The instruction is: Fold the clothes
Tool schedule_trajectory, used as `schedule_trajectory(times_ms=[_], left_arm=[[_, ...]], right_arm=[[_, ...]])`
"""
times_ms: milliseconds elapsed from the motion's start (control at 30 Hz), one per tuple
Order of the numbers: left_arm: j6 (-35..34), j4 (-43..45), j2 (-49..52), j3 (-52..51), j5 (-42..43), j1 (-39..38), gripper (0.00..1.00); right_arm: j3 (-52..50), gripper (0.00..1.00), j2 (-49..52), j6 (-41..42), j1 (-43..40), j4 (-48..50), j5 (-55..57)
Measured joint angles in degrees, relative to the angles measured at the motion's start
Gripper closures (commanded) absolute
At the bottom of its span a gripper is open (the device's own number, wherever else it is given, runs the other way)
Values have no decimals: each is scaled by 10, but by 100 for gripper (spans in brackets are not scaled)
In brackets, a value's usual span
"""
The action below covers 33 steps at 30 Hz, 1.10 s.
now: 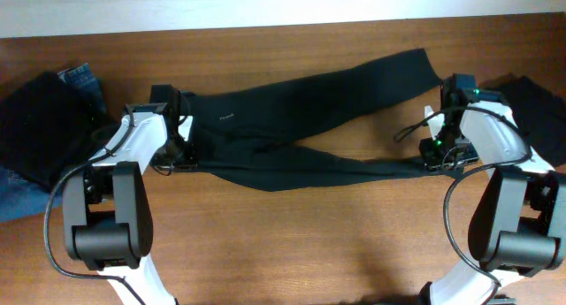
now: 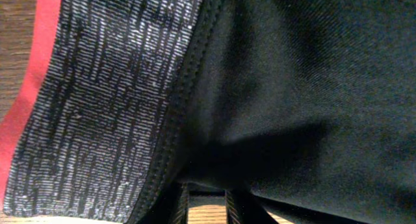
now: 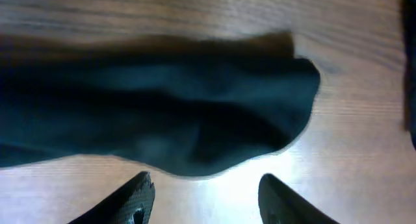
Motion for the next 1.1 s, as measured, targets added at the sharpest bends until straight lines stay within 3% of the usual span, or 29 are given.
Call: schedule_trajectory(times_ms=[400, 600, 1100], left_arm=[[0, 0, 0, 0, 0, 0, 80], [0, 0, 0, 0, 0, 0, 80], [0, 0, 0, 0, 0, 0, 80]], right_arm=[[-21, 38, 0, -44, 0, 39, -2], [-21, 45, 0, -62, 0, 23, -3], [-21, 44, 1, -103, 0, 25, -4]])
